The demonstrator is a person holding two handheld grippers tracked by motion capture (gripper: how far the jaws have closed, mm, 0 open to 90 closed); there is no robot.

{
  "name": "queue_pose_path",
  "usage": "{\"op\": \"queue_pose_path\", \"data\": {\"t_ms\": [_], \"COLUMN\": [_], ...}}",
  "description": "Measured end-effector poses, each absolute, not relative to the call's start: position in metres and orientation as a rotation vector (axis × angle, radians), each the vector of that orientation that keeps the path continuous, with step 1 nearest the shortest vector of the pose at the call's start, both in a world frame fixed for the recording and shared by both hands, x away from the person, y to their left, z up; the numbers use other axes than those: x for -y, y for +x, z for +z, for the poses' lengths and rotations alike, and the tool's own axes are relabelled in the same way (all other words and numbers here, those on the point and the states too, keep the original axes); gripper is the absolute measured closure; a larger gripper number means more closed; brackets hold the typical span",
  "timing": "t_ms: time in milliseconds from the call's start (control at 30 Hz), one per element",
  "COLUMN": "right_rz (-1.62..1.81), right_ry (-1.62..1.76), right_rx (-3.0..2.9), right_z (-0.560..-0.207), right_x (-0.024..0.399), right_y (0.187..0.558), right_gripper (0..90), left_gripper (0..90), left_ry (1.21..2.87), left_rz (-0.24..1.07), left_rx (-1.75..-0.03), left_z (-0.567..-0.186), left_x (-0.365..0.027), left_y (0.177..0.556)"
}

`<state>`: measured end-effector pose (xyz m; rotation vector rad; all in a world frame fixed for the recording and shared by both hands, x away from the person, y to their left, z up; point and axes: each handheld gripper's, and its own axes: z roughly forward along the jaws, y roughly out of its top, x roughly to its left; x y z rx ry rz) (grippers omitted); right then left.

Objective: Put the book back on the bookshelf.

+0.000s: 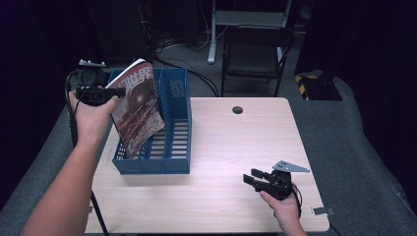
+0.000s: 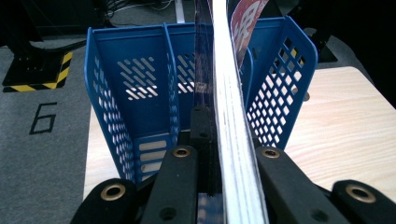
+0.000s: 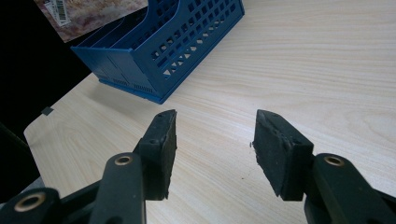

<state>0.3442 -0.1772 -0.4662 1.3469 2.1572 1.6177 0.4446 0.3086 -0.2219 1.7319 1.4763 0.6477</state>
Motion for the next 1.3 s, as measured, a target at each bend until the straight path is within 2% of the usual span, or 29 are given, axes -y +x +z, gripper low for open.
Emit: {"op": "queue_pose_path", "data": {"t_ms": [1300], "right_rz": [1.622], "right_ry": [1.340], "right_rx": [-2.162], "right_z": [-0.467], "right_x": [0.179], "right_y": [0.344], "right_gripper": [48.8], "left_gripper": [83.9], "left_ry": [1.638], "left_rz": [0.656], "left_rx": [-1.536], "left_z": [-0.257], "left_x": [-0.294], "left_y": [0.478]}}
